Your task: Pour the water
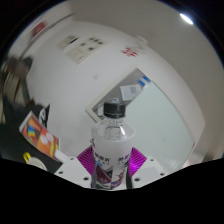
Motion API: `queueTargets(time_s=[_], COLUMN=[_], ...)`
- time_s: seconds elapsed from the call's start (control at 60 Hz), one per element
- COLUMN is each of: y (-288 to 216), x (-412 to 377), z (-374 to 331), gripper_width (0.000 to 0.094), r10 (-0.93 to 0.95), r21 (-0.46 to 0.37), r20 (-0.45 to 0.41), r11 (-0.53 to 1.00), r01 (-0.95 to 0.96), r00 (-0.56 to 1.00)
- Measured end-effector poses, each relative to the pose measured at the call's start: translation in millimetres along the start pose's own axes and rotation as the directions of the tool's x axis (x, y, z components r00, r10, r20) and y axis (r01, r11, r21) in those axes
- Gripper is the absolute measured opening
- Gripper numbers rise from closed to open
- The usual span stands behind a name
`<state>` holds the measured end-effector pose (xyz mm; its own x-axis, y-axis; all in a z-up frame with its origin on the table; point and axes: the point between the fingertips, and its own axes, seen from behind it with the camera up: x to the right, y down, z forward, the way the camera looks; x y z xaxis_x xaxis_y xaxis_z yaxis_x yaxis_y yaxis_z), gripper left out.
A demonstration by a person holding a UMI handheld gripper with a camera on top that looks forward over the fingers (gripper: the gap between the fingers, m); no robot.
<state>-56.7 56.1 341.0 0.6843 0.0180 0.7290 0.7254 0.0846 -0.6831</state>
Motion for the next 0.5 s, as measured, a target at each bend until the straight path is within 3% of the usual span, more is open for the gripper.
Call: queueTargets(time_s=[0.1, 0.2, 0.5], y=[34, 76, 198], x=[11, -10, -102], z=[-2, 1, 10], gripper_width=[0.0384, 0.0383, 0.0384], r10=[0.319, 0.512, 0.68], r21=[-0.048, -0.13, -0.314], r20=[0.05, 0.072, 0.08], r11=[0.947, 0.856, 0.711], r01=[-0.316, -0.501, -0.629], r00=[0.947, 0.856, 0.729])
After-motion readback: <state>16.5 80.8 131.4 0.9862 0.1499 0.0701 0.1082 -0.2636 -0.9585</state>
